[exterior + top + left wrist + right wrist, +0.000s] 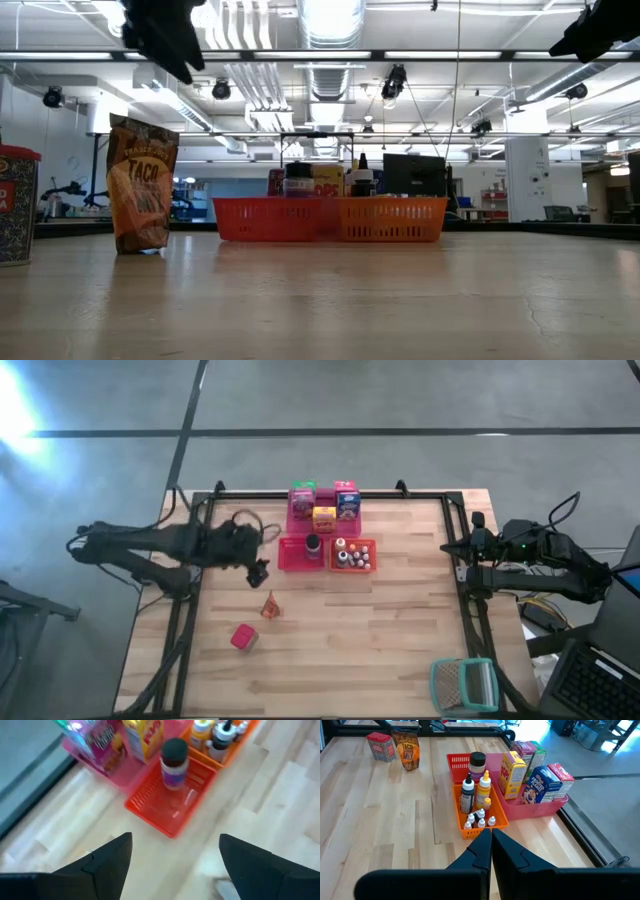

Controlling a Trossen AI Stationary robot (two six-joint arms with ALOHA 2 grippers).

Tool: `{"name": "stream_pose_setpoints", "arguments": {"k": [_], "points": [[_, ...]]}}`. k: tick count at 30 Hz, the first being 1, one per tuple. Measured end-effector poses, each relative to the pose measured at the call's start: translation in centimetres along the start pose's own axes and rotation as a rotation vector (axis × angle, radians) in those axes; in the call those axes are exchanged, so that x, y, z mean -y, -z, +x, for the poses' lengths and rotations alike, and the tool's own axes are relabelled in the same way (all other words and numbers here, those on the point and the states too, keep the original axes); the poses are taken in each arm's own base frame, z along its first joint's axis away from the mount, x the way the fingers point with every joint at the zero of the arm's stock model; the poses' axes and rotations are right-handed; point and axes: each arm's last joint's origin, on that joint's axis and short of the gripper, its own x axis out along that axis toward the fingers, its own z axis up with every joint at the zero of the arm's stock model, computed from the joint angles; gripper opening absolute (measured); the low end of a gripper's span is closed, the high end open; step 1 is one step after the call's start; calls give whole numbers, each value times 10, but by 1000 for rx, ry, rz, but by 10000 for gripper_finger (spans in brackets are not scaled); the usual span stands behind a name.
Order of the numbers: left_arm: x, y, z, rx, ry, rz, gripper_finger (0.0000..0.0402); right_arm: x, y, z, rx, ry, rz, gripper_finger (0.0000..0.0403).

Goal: Pick & Place Kitchen Items
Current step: Put the red seasoning can into the red bin

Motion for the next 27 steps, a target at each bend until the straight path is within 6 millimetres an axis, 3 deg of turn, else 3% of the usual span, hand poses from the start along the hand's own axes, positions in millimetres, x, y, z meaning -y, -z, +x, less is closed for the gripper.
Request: {"name": "stream_pose_setpoints", "arguments": {"k": [10,17,27], "points": [[42,42,-25,-41,65,-248,303,0,0,0,0,0,0,8],[53,70,-39,-239,8,-386,303,0,0,0,0,0,0,8],[80,82,-36,-402,-80,-446,303,0,0,0,0,0,0,8]]}}
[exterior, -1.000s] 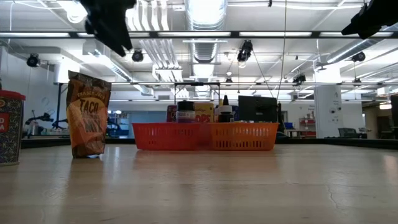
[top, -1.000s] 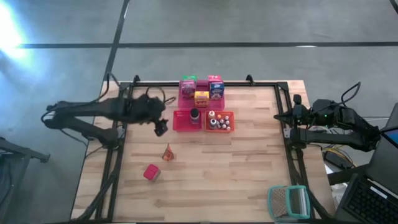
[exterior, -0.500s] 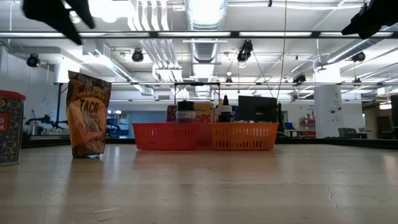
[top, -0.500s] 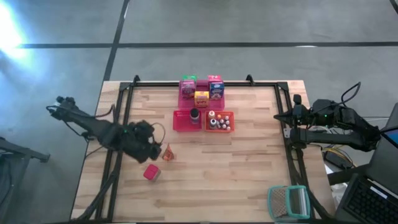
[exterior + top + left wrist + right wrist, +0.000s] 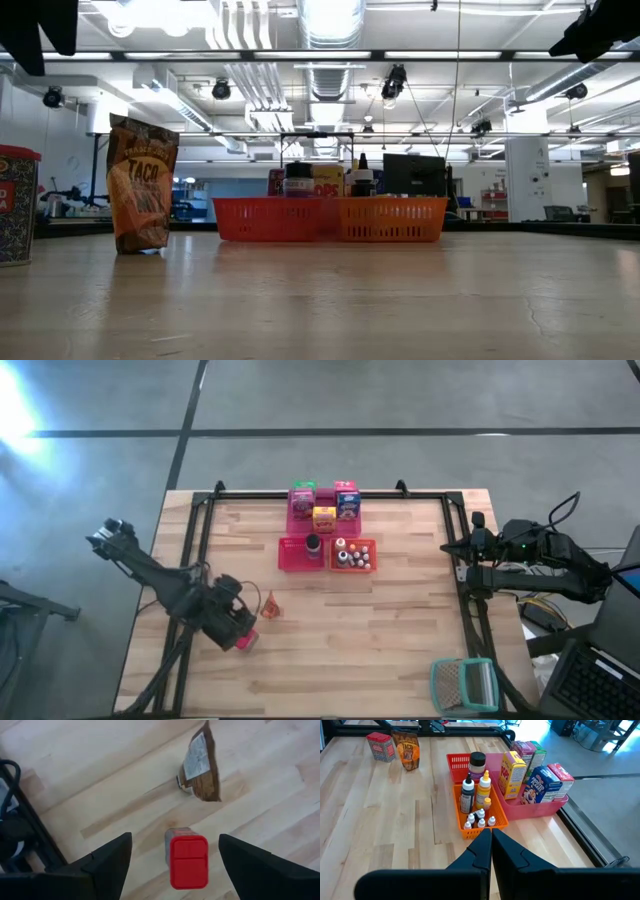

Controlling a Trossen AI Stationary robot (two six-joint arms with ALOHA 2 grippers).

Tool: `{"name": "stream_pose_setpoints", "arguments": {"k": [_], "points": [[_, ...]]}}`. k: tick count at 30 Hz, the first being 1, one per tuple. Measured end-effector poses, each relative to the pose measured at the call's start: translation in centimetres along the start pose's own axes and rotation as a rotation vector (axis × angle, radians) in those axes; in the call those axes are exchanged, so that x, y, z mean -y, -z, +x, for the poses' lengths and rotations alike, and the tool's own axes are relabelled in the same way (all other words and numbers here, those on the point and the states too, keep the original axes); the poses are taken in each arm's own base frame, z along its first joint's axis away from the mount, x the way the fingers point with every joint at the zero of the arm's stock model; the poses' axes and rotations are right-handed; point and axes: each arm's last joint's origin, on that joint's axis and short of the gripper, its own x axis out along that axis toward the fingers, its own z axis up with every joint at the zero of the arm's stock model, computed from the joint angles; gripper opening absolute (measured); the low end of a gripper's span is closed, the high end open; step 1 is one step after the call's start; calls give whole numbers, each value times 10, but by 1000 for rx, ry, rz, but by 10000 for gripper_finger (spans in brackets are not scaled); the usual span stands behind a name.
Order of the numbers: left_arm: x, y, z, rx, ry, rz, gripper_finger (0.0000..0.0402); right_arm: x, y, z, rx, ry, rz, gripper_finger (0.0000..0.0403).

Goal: Pick & Place Kitchen Items
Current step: Put the red seasoning can into the red bin

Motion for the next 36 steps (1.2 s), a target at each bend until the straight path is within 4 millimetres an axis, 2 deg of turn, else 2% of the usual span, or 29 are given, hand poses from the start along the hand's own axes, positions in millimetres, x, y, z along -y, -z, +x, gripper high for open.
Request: {"name": "stream_pose_setpoints", "arguments": {"k": [5,11,20,36], "points": [[12,2,2,-18,-14,-37,303,0,0,0,0,0,0,8],[23,9,5,-134,-57,-107,303,0,0,0,0,0,0,8],[35,25,22,-168,-129,-46,303,0,0,0,0,0,0,8],[39,35,29,-148,-121,46,303,0,0,0,0,0,0,8]]}}
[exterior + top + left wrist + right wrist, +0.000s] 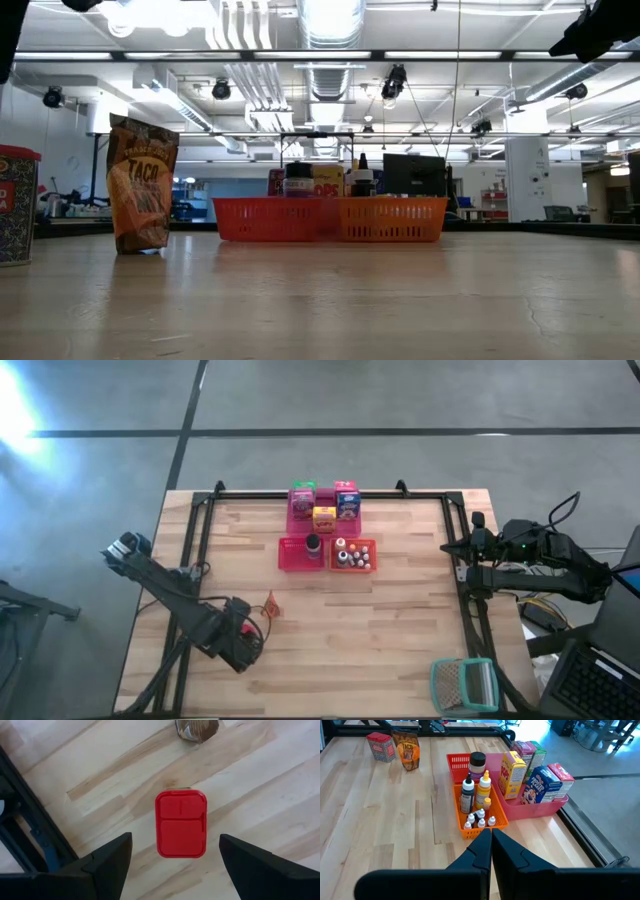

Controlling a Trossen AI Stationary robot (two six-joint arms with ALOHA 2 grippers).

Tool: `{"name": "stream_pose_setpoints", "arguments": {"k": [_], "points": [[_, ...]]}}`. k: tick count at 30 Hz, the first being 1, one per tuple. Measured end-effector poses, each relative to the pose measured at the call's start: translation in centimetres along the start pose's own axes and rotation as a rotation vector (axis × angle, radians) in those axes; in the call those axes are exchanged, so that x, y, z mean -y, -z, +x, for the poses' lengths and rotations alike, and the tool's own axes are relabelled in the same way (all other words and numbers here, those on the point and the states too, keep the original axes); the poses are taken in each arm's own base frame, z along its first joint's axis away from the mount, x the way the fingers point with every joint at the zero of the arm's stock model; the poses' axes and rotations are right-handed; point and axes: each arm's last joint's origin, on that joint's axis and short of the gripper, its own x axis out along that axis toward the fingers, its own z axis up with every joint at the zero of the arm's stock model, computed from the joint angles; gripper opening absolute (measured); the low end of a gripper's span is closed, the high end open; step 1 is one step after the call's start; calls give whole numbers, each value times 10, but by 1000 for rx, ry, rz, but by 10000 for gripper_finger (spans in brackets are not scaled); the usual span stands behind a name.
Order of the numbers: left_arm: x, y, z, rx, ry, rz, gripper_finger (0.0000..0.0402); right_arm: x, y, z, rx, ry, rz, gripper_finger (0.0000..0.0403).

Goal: Pick & Place Kitchen Items
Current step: Put the red seasoning can into the red bin

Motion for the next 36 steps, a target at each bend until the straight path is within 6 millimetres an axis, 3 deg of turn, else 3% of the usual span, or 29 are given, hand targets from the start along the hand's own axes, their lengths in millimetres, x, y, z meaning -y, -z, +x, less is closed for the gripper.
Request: {"name": "stream_pose_setpoints", "arguments": {"k": [19,36], "points": [[-1,8,38,-72,22,1,303,0,0,0,0,0,0,8],[1,12,52,-76,69,-5,303,0,0,0,0,0,0,8]]}}
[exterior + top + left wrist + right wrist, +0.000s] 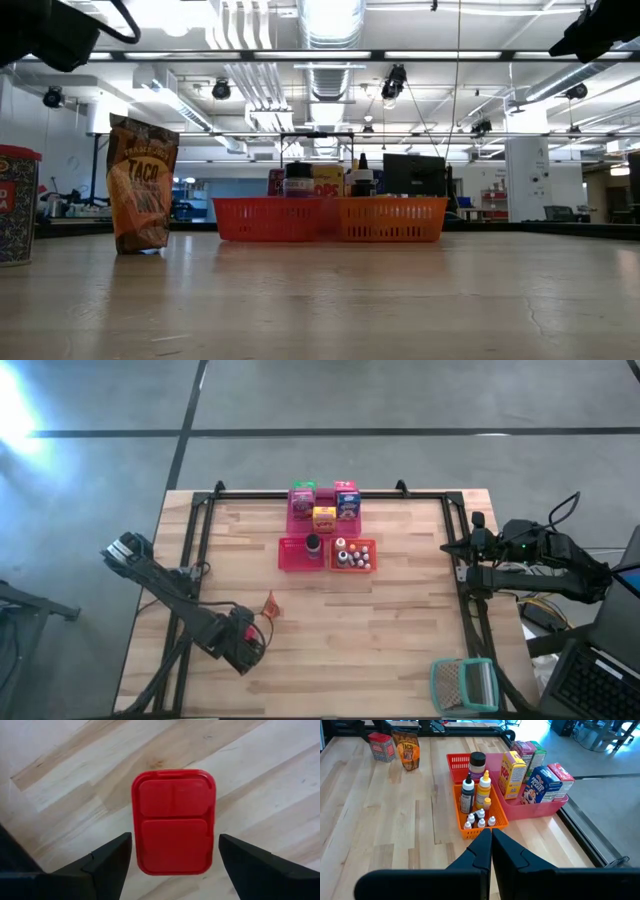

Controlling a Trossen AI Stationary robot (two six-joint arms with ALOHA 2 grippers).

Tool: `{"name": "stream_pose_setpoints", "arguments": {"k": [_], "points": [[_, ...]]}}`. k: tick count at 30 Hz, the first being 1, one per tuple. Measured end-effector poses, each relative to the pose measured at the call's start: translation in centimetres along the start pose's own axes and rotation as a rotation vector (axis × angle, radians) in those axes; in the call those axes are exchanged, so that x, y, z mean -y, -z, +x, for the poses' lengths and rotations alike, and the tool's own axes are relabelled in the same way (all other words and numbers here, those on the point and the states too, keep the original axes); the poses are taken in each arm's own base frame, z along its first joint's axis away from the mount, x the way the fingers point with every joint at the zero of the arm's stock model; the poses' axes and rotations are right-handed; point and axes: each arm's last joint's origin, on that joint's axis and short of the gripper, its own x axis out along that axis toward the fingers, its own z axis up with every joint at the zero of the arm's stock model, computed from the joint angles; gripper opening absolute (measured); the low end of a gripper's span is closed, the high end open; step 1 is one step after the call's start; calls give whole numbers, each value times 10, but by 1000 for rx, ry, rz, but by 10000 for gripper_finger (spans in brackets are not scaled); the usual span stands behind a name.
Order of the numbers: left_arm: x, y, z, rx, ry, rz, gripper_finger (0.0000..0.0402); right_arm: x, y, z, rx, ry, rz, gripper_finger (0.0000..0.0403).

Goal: Pick & Place Kitchen Items
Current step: Put the red seasoning can into the red bin

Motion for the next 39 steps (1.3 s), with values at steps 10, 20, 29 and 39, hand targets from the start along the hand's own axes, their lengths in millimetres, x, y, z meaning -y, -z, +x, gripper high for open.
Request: {"name": "stream_pose_setpoints", "arguments": {"k": [10,20,29,39], "points": [[-8,0,17,42,-12,-16,303,0,0,0,0,0,0,8],[-9,0,24,59,-1,-18,303,0,0,0,0,0,0,8],[-10,0,29,54,13,-7,279,0,0,0,0,0,0,8],[-11,1,28,25,13,16,215,0,0,0,0,0,0,8]]}}
